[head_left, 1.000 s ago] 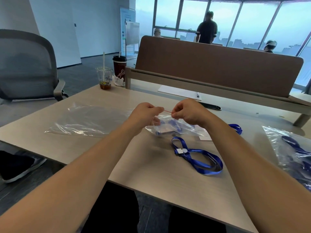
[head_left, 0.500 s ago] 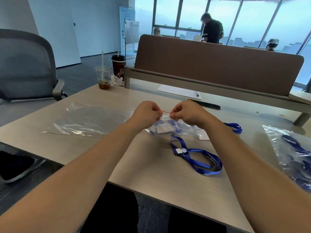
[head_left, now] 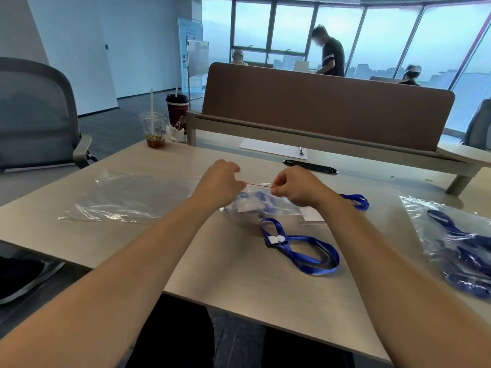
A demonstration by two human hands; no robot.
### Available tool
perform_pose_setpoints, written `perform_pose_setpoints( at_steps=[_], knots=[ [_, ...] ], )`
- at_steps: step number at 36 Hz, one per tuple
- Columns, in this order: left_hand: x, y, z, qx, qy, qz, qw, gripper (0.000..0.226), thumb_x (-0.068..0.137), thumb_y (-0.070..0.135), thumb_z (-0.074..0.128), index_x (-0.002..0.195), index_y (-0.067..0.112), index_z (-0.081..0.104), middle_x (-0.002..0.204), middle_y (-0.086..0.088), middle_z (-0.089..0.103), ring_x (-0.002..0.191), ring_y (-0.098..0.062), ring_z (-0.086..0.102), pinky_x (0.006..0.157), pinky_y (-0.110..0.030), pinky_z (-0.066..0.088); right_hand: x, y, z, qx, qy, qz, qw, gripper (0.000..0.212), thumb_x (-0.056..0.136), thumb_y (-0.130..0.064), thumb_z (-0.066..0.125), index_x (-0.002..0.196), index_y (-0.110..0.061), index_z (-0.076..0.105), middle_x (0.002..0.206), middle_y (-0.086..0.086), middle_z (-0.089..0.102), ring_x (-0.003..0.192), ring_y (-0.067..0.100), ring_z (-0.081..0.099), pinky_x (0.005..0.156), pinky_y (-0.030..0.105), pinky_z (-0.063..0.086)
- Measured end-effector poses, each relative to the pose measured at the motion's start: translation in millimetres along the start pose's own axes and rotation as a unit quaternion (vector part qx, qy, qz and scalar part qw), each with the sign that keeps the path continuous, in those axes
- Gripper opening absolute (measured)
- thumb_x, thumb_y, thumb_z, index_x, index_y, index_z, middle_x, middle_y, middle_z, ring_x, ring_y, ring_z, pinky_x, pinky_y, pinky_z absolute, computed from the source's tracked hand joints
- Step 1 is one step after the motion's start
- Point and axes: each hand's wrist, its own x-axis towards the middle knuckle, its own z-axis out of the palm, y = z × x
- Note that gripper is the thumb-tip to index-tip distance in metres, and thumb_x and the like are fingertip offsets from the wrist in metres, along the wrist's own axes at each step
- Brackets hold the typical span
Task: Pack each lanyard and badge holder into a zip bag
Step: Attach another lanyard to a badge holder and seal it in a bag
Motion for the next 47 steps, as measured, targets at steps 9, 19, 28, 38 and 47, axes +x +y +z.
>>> perform_pose_setpoints(
  at_steps=[9, 19, 28, 38, 47],
  knots=[
    [-1.3, 24.2, 8.1, 0.102, -0.054, 0.073, 0.991, 0.026, 0.097, 0.029, 0.059, 0.113, 0.015, 0.073, 0.111, -0.006, 0.07, 0.097, -0.023, 0.063, 0.084, -0.031, 0.049, 0.1, -9.7, 8.9, 0.006, 0.003, -0.021, 1.0, 0.016, 0.094, -0.018, 0.067, 0.105, -0.01, 0.074, 0.092, 0.001, 0.067, 0.083, 0.016, 0.06, 0.073, 0.027, 0.043],
    [1.4, 13.2, 12.5, 0.026, -0.032, 0.077, 0.996, 0.009, 0.096, 0.019, 0.06, 0.095, 0.016, 0.069, 0.103, -0.004, 0.067, 0.088, -0.017, 0.054, 0.075, -0.025, 0.037, -4.7, 3.8, -2.1, 0.039, 0.005, -0.012, 0.999, 0.015, 0.093, -0.022, 0.069, 0.102, -0.012, 0.076, 0.088, -0.002, 0.069, 0.078, 0.01, 0.061, 0.064, 0.02, 0.045],
    [1.4, 2.6, 1.8, 0.02, -0.029, 0.08, 0.996, 0.01, 0.096, 0.015, 0.059, 0.089, 0.018, 0.066, 0.1, 0.0, 0.064, 0.093, -0.019, 0.058, 0.08, -0.025, 0.041, -14.3, 21.7, -11.1, 0.086, 0.027, 0.015, 0.996, 0.013, 0.094, -0.02, 0.066, 0.103, -0.012, 0.073, 0.093, -0.002, 0.068, 0.083, 0.01, 0.061, 0.069, 0.021, 0.046],
    [0.3, 6.5, -1.4, 0.01, -0.025, 0.054, 0.998, 0.01, 0.097, 0.02, 0.059, 0.089, 0.02, 0.064, 0.098, -0.001, 0.066, 0.089, -0.019, 0.058, 0.076, -0.026, 0.04, -17.7, 28.6, -6.7, 0.198, 0.076, 0.066, 0.975, 0.01, 0.095, -0.019, 0.065, 0.097, -0.013, 0.073, 0.09, 0.003, 0.071, 0.082, 0.015, 0.063, 0.065, 0.025, 0.046],
    [-2.9, -6.8, -14.0, 0.012, -0.01, 0.009, 1.0, 0.017, 0.093, 0.031, 0.066, 0.098, 0.015, 0.068, 0.095, -0.002, 0.066, 0.087, -0.021, 0.059, 0.075, -0.031, 0.045, -21.4, 27.9, -8.9, 0.185, 0.104, 0.072, 0.974, 0.011, 0.097, -0.019, 0.062, 0.1, -0.013, 0.07, 0.09, -0.001, 0.067, 0.079, 0.011, 0.057, 0.062, 0.023, 0.041]
  ],
)
